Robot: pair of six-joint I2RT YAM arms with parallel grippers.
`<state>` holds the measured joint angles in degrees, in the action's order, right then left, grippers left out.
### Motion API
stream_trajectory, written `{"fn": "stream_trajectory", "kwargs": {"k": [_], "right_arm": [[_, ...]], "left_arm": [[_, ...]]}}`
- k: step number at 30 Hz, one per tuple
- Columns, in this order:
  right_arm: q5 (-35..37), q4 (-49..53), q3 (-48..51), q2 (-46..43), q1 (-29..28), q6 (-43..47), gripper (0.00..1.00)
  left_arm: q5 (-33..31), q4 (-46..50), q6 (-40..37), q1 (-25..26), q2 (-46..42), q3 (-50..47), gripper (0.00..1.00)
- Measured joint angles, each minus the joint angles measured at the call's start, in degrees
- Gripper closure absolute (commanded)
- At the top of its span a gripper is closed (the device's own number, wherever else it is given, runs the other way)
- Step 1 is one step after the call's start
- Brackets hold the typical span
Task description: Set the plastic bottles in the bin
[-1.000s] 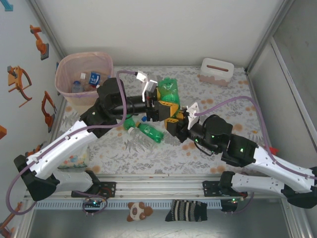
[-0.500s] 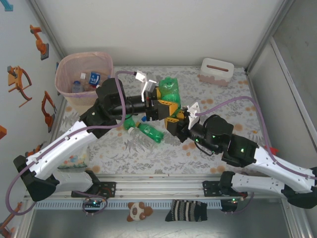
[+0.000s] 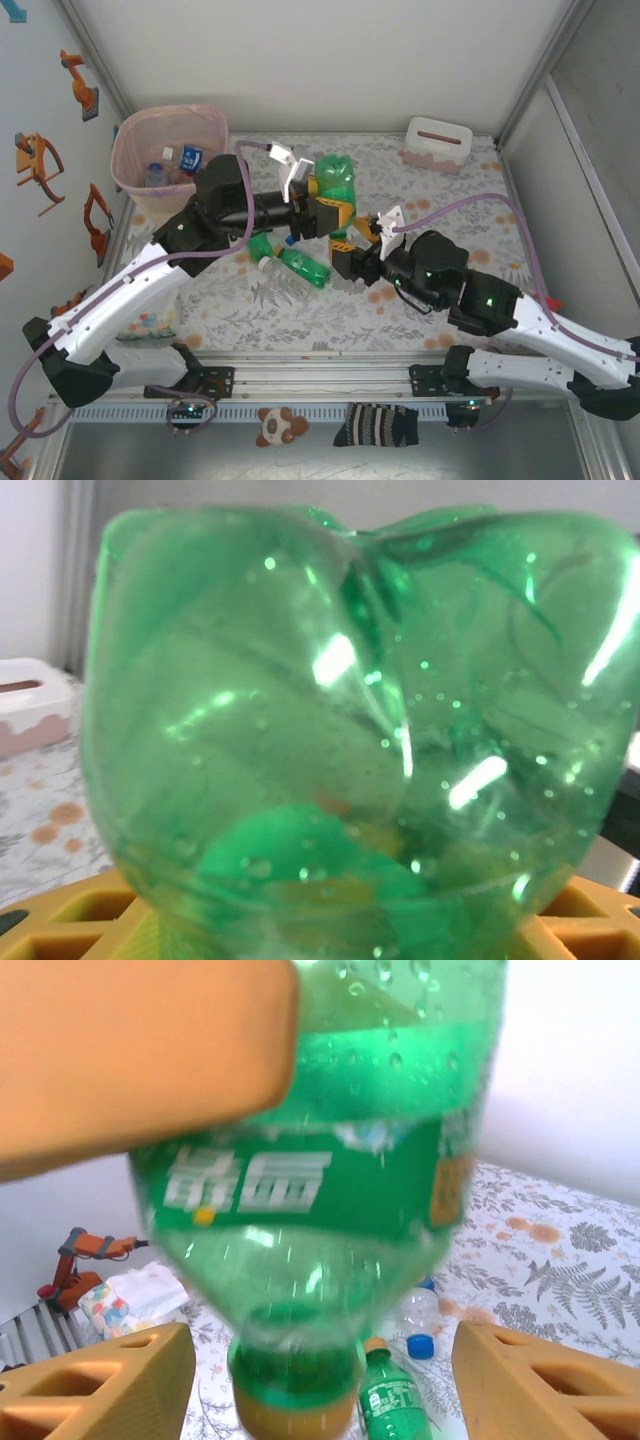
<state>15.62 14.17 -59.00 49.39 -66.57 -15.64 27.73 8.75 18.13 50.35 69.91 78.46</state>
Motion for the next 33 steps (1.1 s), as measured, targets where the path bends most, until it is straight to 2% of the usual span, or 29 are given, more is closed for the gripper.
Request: {"fn": "stream_trajectory", "kwargs": {"k": [8,13,20,25,29,33], "right_arm": [[1.0,1.6,0.0,-0.4,0.0,0.0,0.32],[1.9,2.1,0.0,-1.0,0.0,0.1,0.32],[2.3,2.1,0.0,-1.3,0.0,0.1,0.31],[2.7,2.5,0.0,-1.5,0.0,0.1,0.32],[3.4,3.1,0.0,-2.3,0.0,0.0,0.32],[4.1,3.2,0.0,-3.8,0.0,0.0,0.32]], "left_arm": [[-5.3,8.7,0.7,-10.4,-1.6,4.3,0.46],[-6.5,13.2,2.5,-18.0,-1.6,8.4,0.53],[-6.8,15.6,9.7,-32.2,-0.6,11.4,0.61],[-6.7,15.1,15.9,-40.4,2.5,13.8,0.61],[-8.0,14.2,22.1,-45.1,5.8,13.8,0.61],[-12.5,14.3,30.1,-47.7,8.9,13.8,0.62]]}}
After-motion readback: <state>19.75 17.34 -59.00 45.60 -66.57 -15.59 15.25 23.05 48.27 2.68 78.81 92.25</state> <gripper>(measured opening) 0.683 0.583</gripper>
